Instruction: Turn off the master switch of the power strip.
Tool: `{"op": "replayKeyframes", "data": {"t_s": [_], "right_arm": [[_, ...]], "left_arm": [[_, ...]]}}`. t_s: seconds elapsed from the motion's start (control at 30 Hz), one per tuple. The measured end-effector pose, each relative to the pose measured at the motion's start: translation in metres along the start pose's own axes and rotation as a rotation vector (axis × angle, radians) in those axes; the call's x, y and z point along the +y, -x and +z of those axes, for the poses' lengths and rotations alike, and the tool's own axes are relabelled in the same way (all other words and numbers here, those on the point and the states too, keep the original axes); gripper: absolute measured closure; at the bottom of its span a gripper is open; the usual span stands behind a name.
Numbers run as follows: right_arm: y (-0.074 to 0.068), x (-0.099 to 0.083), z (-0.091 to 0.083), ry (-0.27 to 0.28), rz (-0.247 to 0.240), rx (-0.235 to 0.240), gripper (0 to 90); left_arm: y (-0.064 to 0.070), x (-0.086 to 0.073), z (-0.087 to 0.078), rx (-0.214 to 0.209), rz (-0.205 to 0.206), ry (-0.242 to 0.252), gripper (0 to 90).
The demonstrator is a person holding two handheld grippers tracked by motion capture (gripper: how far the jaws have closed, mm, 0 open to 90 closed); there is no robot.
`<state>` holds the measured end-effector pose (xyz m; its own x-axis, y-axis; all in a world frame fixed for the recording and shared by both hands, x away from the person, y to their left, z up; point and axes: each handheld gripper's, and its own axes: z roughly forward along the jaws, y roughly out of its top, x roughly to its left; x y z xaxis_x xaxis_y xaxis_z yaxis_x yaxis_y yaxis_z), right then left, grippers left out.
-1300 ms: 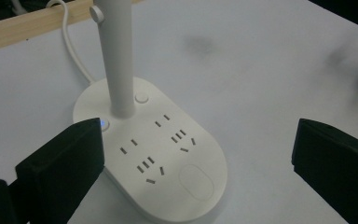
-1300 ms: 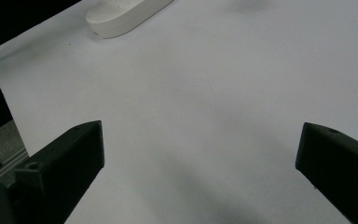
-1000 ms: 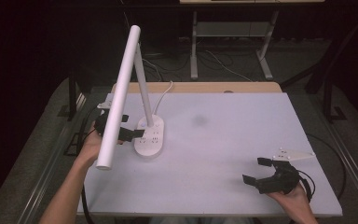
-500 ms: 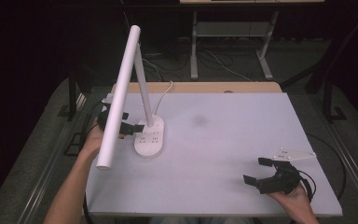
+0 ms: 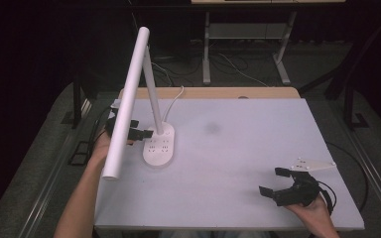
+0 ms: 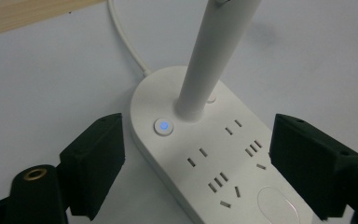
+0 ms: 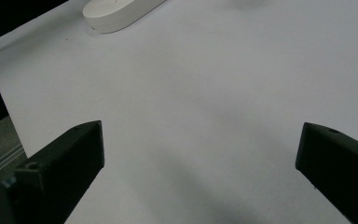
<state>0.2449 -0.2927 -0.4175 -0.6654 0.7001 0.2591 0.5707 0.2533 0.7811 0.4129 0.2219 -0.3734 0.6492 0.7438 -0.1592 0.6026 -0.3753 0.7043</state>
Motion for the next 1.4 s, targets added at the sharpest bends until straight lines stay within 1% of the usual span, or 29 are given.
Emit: {"op": "replayKeyframes", "data": {"t_s": [0.1, 0.2, 0.23, 0.27, 0.3, 0.33, 0.37, 0.4, 0.43, 0.5, 0.53, 0.57, 0.6, 0.63, 0.67, 0.7, 0.73, 0.77, 0.87, 0.9, 0.93, 0.97, 1.03, 1.1, 1.17, 1.3, 1.33, 1.37, 1.4], "right_arm": [[0.0, 0.0, 0.0, 0.0, -0.003, 0.0, 0.4], [0.0, 0.0, 0.001, -0.006, -0.002, 0.001, 0.4], [0.0, 0.0, 0.001, -0.007, -0.003, 0.002, 0.4], [0.0, 0.0, 0.001, -0.008, -0.003, 0.001, 0.4], [0.0, 0.0, 0.001, -0.01, -0.003, 0.001, 0.4], [0.0, 0.0, 0.001, -0.01, -0.003, 0.001, 0.4], [0.0, 0.0, 0.001, -0.011, -0.004, 0.0, 0.4], [0.0, 0.0, 0.001, -0.011, -0.004, 0.0, 0.4], [0.0, -0.001, 0.001, -0.01, -0.004, 0.001, 0.4], [0.0, -0.001, 0.001, -0.013, -0.004, -0.001, 0.4], [0.0, -0.001, 0.001, -0.013, -0.004, -0.001, 0.4], [0.0, -0.001, 0.001, -0.013, -0.006, -0.002, 0.4], [0.0, -0.001, 0.001, -0.013, -0.006, -0.002, 0.4], [0.0, -0.001, 0.001, -0.013, -0.006, -0.003, 0.4], [0.0, -0.001, 0.001, -0.013, -0.007, -0.003, 0.4], [0.0, -0.001, 0.001, -0.011, -0.01, -0.004, 0.4], [0.0, -0.001, 0.001, -0.011, -0.011, -0.004, 0.4], [0.0, -0.001, 0.001, -0.011, -0.011, -0.004, 0.4], [0.001, -0.001, 0.001, -0.012, -0.012, -0.006, 0.4], [0.001, -0.001, 0.001, -0.011, -0.009, -0.005, 0.4], [0.001, -0.001, 0.001, -0.011, -0.009, -0.005, 0.4], [0.0, 0.0, 0.001, -0.009, -0.008, -0.005, 0.4], [0.0, 0.0, 0.001, -0.011, -0.008, -0.005, 0.4], [0.0, -0.001, 0.002, -0.012, -0.013, -0.006, 0.4], [0.0, -0.001, 0.001, -0.012, -0.009, -0.005, 0.4], [0.001, -0.001, 0.001, -0.009, -0.012, -0.006, 0.4], [0.001, -0.001, 0.001, -0.009, -0.012, -0.006, 0.4], [0.001, -0.001, 0.001, -0.01, -0.011, -0.007, 0.4], [0.001, -0.001, 0.001, -0.01, -0.011, -0.007, 0.4]], "left_arm": [[-0.001, 0.0, 0.003, -0.003, -0.01, -0.01, 23.1], [-0.002, 0.0, 0.007, -0.005, -0.017, -0.008, 27.9], [-0.002, 0.0, 0.008, -0.005, -0.03, -0.002, 29.9], [-0.003, 0.0, 0.008, -0.005, -0.028, -0.006, 32.1], [-0.004, 0.0, 0.009, -0.004, -0.033, -0.001, 36.0], [-0.005, 0.0, 0.01, -0.002, -0.037, 0.002, 36.0], [-0.006, 0.0, 0.01, -0.002, -0.033, 0.004, 40.1], [-0.007, 0.0, 0.01, 0.001, -0.033, 0.012, 40.1], [-0.008, 0.0, 0.011, 0.0, -0.043, 0.024, 41.7], [-0.01, 0.0, 0.011, 0.011, -0.043, 0.035, 47.4], [-0.011, 0.0, 0.01, 0.007, -0.047, 0.036, 47.4], [-0.012, 0.0, 0.011, 0.009, -0.047, 0.039, 51.6], [-0.013, 0.0, 0.011, 0.012, -0.055, 0.044, 51.6], [-0.014, -0.001, 0.012, 0.012, -0.07, 0.05, 57.0], [-0.015, -0.001, 0.012, 0.01, -0.072, 0.053, 59.1], [-0.015, -0.001, 0.013, 0.01, -0.093, 0.062, 61.2], [-0.015, -0.001, 0.014, 0.011, -0.099, 0.067, 63.1], [-0.015, -0.001, 0.015, 0.014, -0.099, 0.067, 63.1], [-0.016, -0.001, 0.019, 0.019, -0.108, 0.071, 70.0], [-0.017, -0.001, 0.021, 0.019, -0.112, 0.075, 71.1], [-0.018, -0.001, 0.022, 0.023, -0.104, 0.07, 71.1], [-0.018, -0.002, 0.023, 0.022, -0.11, 0.073, 73.5], [-0.019, -0.002, 0.026, 0.023, -0.112, 0.067, 74.3], [-0.02, -0.003, 0.029, 0.023, -0.106, 0.059, 77.5], [-0.02, -0.003, 0.032, 0.02, -0.115, 0.058, 78.6], [-0.02, -0.004, 0.036, 0.017, -0.113, 0.053, 85.6], [-0.02, -0.005, 0.037, 0.015, -0.118, 0.055, 85.6], [-0.02, -0.005, 0.037, 0.019, -0.113, 0.051, 88.9], [-0.02, -0.005, 0.038, 0.016, -0.11, 0.046, 88.9]]}}
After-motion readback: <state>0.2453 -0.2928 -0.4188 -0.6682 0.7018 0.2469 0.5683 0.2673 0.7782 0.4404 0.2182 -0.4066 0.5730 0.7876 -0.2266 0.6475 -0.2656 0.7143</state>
